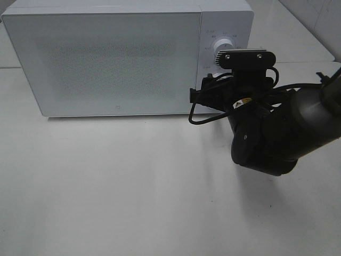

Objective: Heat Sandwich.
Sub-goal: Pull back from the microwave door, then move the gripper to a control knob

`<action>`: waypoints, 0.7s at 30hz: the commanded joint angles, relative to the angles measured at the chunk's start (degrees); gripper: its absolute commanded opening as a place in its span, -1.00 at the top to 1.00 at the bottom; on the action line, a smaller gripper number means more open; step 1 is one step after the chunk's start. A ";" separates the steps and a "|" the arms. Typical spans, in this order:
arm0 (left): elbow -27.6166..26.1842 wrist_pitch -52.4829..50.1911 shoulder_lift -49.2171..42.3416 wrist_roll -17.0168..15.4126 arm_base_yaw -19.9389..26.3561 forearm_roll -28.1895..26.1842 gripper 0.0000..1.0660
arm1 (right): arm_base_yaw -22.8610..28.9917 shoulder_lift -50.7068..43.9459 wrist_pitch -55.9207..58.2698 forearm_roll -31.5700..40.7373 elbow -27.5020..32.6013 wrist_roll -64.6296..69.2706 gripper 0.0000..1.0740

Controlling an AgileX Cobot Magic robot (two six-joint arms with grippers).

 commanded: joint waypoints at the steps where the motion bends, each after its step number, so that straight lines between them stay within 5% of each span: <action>1: 0.11 -0.29 -1.38 0.00 0.23 0.00 -0.82 | -1.03 1.60 -0.57 -0.80 -2.12 0.97 -0.42; 21: 0.11 -0.29 -1.38 0.00 0.23 0.00 -0.82 | -1.83 5.73 0.00 -3.50 -5.27 4.01 -0.42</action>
